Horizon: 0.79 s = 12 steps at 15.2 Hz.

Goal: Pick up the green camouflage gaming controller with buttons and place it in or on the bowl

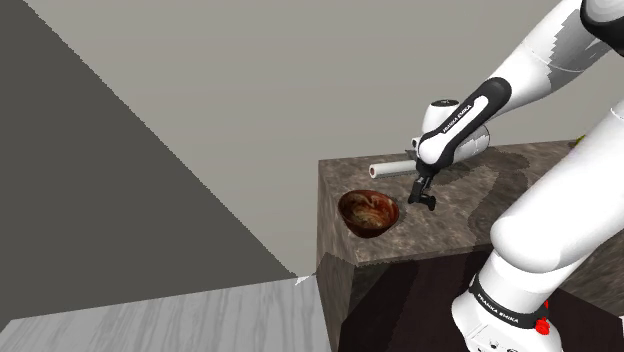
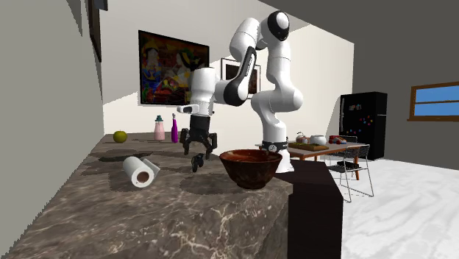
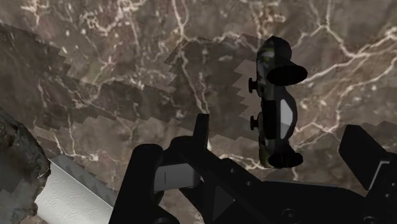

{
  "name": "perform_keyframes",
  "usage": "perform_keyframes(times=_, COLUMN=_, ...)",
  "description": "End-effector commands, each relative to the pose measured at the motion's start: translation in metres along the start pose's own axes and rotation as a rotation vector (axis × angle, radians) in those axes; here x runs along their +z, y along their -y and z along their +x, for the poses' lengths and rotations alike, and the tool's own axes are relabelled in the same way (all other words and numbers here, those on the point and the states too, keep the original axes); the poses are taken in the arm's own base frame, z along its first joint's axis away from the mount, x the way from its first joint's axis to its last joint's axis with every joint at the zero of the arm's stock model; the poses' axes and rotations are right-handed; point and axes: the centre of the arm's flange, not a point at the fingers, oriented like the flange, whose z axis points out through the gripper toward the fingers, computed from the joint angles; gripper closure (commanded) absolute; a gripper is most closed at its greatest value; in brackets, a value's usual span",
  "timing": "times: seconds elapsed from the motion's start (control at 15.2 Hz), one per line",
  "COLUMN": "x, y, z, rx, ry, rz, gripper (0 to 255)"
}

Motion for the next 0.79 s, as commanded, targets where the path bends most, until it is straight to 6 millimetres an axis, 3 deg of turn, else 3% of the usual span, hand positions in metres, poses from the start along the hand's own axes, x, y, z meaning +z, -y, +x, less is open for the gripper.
perform_keyframes(times=0.0, x=0.0113, y=0.0002, z=-0.0006, rx=0.000, ry=-0.001, rz=-0.001, gripper=0)
perform_keyframes(times=0.13, x=0.0196, y=0.0002, z=-0.0006, rx=0.000, ry=-0.001, rz=-0.001, gripper=0)
perform_keyframes(times=0.59, x=0.0195, y=0.0002, z=-0.0006, rx=0.000, ry=-0.001, rz=-0.001, gripper=0)
perform_keyframes(times=0.66, x=0.0195, y=0.0002, z=-0.0006, rx=0.000, ry=-0.001, rz=-0.001, gripper=255)
perform_keyframes(times=0.73, x=0.0195, y=0.0002, z=-0.0006, rx=0.000, ry=-0.001, rz=-0.001, gripper=255)
